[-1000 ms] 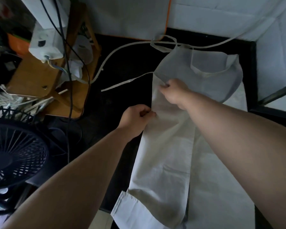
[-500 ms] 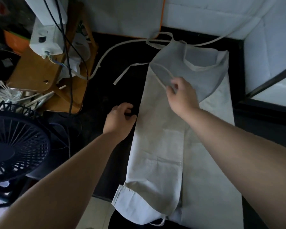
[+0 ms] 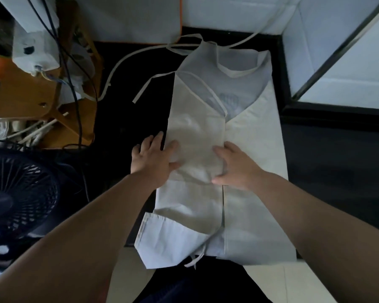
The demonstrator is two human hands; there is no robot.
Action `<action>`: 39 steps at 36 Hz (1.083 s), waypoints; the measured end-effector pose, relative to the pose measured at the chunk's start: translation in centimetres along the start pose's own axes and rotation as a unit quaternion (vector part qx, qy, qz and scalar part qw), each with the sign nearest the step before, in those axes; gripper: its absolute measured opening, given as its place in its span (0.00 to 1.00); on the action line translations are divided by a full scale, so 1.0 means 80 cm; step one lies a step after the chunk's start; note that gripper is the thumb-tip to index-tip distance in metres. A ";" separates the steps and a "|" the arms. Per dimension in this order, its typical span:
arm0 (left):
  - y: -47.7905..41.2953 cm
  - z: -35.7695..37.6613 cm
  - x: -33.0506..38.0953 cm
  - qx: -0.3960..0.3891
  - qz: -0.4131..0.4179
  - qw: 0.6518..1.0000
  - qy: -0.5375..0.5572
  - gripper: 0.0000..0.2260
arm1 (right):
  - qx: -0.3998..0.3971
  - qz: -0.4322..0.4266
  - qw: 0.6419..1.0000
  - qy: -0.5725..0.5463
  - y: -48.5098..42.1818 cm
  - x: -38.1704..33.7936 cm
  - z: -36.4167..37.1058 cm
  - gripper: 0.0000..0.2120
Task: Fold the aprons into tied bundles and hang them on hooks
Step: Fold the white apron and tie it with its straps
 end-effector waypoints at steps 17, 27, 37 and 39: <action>0.084 0.067 -0.038 -0.086 0.103 0.969 0.205 0.31 | 0.160 0.011 0.978 -0.131 0.054 -0.009 0.049 0.16; 0.132 0.110 -0.028 -0.131 0.121 0.955 0.238 0.08 | 0.033 -0.042 0.994 -0.094 0.083 -0.014 0.113 0.27; 0.200 0.098 -0.019 0.122 0.035 0.909 0.398 0.07 | 0.207 0.007 0.968 -0.145 0.121 0.014 0.111 0.10; 0.212 0.113 -0.016 0.150 0.038 0.877 0.455 0.07 | 0.148 0.021 0.979 -0.135 0.118 0.025 0.126 0.12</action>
Point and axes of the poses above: each hand's wrist, its own y-axis away from the middle knuckle, its own z-axis out of the palm, x = y × z, the point moved 7 cm from there along -y, towards the middle knuckle, and after that the axes turned 14 degrees about -x, right-handed, at the moved point
